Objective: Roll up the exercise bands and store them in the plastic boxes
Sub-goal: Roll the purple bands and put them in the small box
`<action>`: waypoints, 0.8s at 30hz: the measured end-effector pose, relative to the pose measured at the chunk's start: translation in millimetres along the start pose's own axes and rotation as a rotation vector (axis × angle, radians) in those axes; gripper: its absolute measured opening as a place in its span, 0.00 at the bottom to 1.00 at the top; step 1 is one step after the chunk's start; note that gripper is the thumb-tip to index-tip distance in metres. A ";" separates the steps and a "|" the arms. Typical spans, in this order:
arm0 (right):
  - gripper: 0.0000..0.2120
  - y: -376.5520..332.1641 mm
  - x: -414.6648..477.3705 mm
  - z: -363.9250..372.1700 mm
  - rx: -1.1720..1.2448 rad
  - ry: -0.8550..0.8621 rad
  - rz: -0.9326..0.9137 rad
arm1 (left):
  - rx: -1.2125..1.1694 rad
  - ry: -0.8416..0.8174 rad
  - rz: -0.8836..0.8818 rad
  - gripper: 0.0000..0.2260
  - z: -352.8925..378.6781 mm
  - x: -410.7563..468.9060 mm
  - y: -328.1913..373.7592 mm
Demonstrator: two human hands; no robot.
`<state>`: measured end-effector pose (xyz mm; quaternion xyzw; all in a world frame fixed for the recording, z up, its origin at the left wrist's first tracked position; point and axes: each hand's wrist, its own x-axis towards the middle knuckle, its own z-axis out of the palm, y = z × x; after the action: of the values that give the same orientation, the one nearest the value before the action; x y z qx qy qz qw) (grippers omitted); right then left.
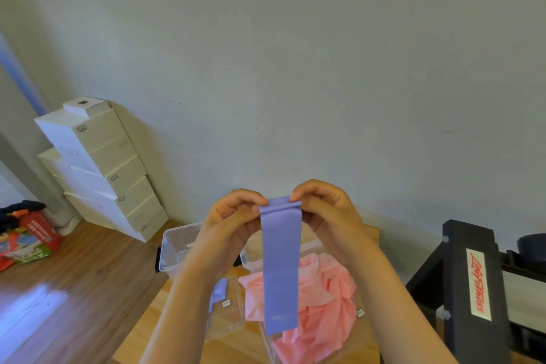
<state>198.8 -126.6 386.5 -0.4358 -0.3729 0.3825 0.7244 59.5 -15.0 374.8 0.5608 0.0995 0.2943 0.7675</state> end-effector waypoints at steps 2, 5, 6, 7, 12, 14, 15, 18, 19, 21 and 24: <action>0.14 1.6 0.9 -1.4 -0.011 0.009 0.004 | 0.024 0.023 0.011 0.05 -1.7 1.3 0.1; 0.10 0.3 1.0 -2.1 -0.106 0.011 -0.003 | 0.178 0.066 0.073 0.05 -0.6 2.1 3.0; 0.07 0.1 1.0 -2.1 -0.172 0.021 -0.010 | 0.255 0.091 0.094 0.03 0.6 2.4 3.4; 0.07 -0.2 1.3 -2.2 -0.245 0.036 -0.021 | 0.332 0.122 0.110 0.04 2.1 3.0 2.9; 0.13 1.2 3.8 -3.3 -0.478 0.102 -0.058 | 0.530 0.185 0.159 0.12 6.2 5.8 0.9; 0.14 2.4 3.6 -5.7 -0.521 0.113 -0.046 | 0.540 0.194 0.146 0.14 3.2 7.6 -1.0; 0.14 3.1 3.2 -6.6 -0.546 0.117 -0.038 | 0.549 0.199 0.134 0.14 2.3 8.3 -2.0; 0.11 3.1 1.6 -7.0 -0.614 0.123 -0.040 | 0.573 0.186 0.122 0.10 2.6 8.2 -4.0; 0.11 3.3 1.0 -6.6 -0.614 0.121 -0.045 | 0.575 0.171 0.124 0.09 3.2 7.5 -4.2; 0.11 3.2 -0.5 -5.6 -0.584 0.100 -0.047 | 0.580 0.125 0.122 0.07 5.5 6.4 -3.1; 0.09 0.2 -4.3 -3.4 -0.511 0.056 -0.040 | 0.550 0.065 0.113 0.06 7.5 2.9 -0.2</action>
<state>199.9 -131.5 384.3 -0.6078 -0.4459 0.2491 0.6080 65.5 -19.4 377.7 0.7431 0.1686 0.3164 0.5651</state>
